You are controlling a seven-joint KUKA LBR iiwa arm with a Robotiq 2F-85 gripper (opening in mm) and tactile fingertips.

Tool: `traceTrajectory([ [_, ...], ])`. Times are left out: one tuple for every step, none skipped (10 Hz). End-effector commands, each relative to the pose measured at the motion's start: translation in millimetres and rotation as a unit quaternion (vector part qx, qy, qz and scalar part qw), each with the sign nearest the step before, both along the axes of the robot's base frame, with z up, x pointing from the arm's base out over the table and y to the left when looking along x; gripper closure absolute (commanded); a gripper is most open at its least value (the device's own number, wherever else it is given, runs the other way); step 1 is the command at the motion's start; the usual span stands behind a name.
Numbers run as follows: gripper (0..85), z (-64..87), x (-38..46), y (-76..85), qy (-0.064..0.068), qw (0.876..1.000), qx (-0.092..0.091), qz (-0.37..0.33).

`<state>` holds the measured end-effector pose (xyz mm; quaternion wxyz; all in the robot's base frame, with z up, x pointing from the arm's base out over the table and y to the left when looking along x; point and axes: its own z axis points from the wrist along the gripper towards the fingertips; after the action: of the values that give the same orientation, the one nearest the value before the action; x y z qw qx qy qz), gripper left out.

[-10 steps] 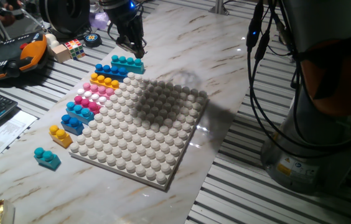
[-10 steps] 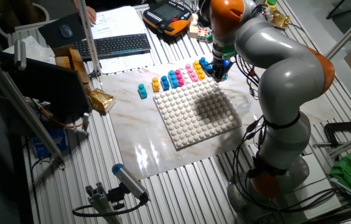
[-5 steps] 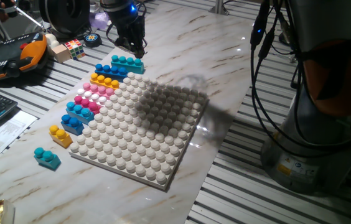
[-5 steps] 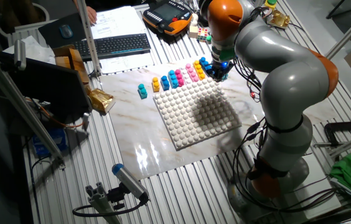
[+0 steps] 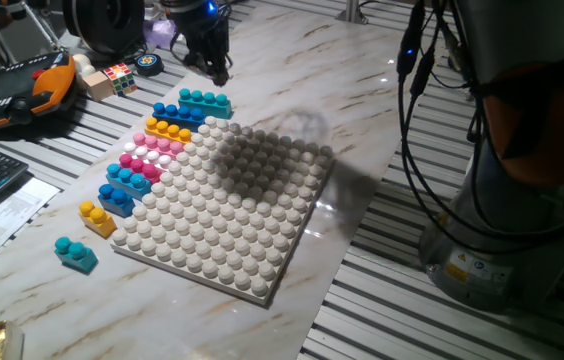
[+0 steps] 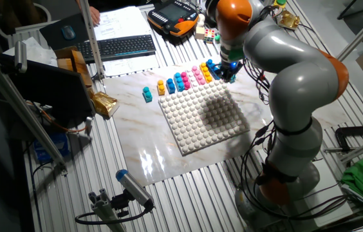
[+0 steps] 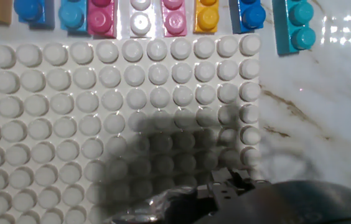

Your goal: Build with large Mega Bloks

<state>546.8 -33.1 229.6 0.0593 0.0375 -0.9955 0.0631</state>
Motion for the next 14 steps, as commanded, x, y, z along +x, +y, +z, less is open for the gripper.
traceTrajectory([
  [84.3, -1.5, 17.8, -17.4, 0.0, 1.0, 0.0, 0.005],
  [84.3, -7.6, 34.8, -29.6, -0.007, 1.0, 0.003, 0.014],
  [84.3, -13.6, 46.6, -37.8, -0.013, 1.0, 0.001, 0.024],
  [84.3, -16.5, 54.4, -44.8, -0.015, 1.0, 0.003, 0.027],
  [84.3, -16.1, 54.8, -45.2, -0.013, 0.999, 0.005, 0.031],
  [84.3, -16.1, 54.8, -45.2, -0.004, 0.999, 0.009, 0.031],
  [84.3, -16.1, 54.8, -45.2, 0.0, 1.0, 0.013, 0.026],
  [84.3, -16.1, 54.8, -45.2, -0.002, 1.0, 0.011, 0.02],
  [84.3, -16.1, 54.8, -45.2, -0.009, 1.0, 0.01, 0.014],
  [84.3, -16.1, 54.8, -45.2, -0.011, 1.0, 0.017, 0.004],
  [84.3, -16.1, 54.8, -45.2, -0.016, 1.0, 0.018, -0.005],
  [84.3, -16.1, 54.8, -45.2, -0.018, 1.0, 0.018, -0.005],
  [84.3, -16.1, 54.8, -45.2, -0.018, 1.0, 0.016, 0.001],
  [84.3, -17.1, 57.6, -46.3, -0.02, 1.0, 0.017, 0.008],
])
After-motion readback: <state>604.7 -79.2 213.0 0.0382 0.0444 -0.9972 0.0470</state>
